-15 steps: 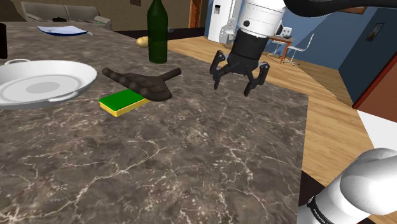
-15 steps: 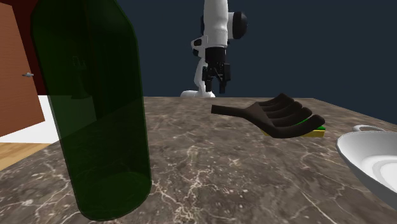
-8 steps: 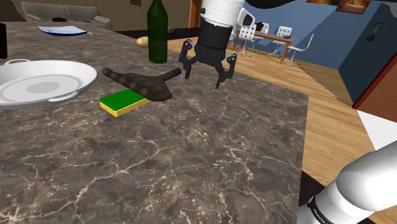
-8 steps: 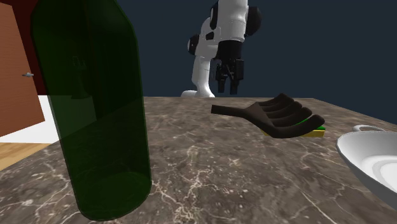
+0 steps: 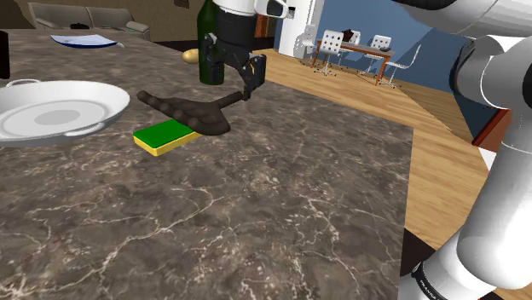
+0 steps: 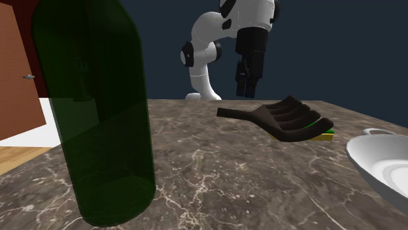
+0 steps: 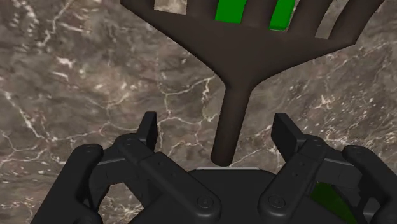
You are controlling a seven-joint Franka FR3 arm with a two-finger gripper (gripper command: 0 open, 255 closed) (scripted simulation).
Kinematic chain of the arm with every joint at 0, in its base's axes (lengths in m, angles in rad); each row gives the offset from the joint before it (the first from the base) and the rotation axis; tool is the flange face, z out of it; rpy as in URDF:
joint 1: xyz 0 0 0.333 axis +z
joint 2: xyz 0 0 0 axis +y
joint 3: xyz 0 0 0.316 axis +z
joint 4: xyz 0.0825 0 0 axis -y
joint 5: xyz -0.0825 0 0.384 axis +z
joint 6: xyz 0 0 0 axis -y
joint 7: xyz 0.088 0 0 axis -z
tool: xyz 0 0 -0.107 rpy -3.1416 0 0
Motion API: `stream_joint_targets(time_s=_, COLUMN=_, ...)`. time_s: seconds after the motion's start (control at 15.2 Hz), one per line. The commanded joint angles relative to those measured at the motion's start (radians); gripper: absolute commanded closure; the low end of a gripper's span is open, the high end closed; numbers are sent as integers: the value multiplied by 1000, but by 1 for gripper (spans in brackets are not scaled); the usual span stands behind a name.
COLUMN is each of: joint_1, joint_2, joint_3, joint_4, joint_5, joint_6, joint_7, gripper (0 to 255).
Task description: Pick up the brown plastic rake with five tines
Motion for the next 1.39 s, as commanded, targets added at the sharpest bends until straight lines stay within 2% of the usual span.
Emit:
stream_joint_targets(time_s=0.0, joint_1=106, joint_2=127, joint_3=-28, joint_4=175, joint_5=-111, joint_6=-82, joint_7=91, gripper=0)
stream_joint_targets(time_s=0.07, joint_1=126, joint_2=145, joint_3=-38, joint_4=204, joint_5=-123, joint_6=-94, joint_7=98, gripper=0)
stream_joint_targets(time_s=0.53, joint_1=56, joint_2=91, joint_3=-31, joint_4=20, joint_5=-82, joint_6=40, joint_7=113, gripper=0)
stream_joint_targets(time_s=0.66, joint_1=56, joint_2=91, joint_3=-31, joint_4=20, joint_5=-82, joint_6=40, joint_7=113, gripper=0)
stream_joint_targets(time_s=0.73, joint_1=55, joint_2=91, joint_3=-31, joint_4=20, joint_5=-82, joint_6=41, joint_7=112, gripper=255)
stream_joint_targets(time_s=1.32, joint_1=56, joint_2=91, joint_3=-31, joint_4=20, joint_5=-82, joint_6=40, joint_7=113, gripper=255)
